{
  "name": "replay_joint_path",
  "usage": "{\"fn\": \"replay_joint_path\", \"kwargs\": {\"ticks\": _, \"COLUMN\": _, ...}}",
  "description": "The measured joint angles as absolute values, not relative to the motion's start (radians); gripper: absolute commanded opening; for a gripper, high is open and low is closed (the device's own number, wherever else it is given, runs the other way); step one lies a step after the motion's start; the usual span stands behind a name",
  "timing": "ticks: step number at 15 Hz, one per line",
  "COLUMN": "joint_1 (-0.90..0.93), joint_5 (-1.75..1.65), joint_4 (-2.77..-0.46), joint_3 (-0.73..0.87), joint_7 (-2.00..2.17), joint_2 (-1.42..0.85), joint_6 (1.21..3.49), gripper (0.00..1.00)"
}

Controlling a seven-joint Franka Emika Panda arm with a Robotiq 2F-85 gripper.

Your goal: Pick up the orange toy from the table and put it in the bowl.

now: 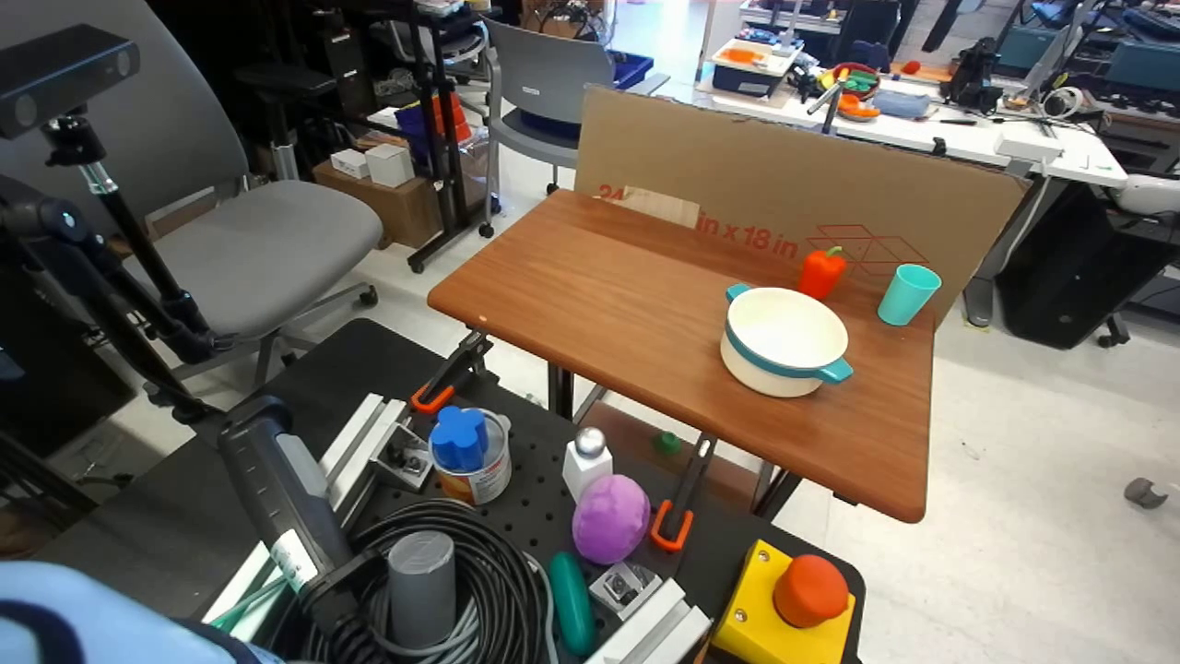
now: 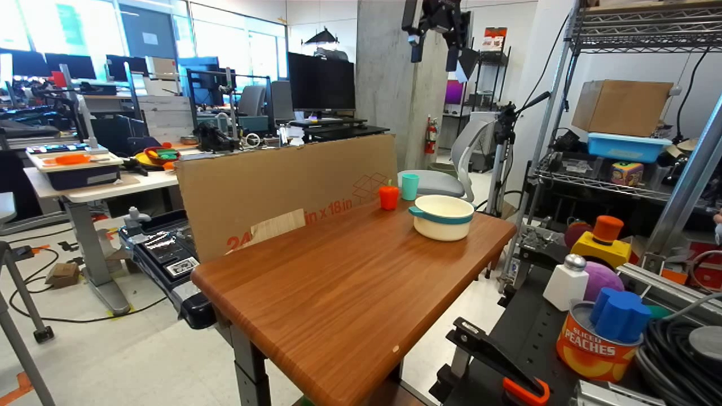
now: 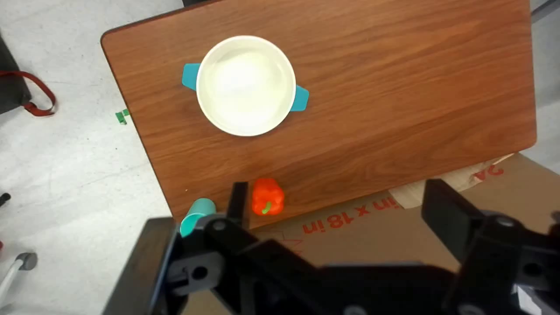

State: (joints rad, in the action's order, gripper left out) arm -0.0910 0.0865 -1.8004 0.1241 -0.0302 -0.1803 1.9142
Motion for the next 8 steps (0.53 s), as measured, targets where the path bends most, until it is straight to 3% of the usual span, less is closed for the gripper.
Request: {"fn": "replay_joint_path", "kwargs": {"ticks": 8, "joint_1": -0.131, "joint_5": 0.074, "joint_4": -1.508, "joint_3": 0.13, "joint_7": 0.045, "joint_2": -0.479, "joint_6": 1.914, "gripper": 1.0}}
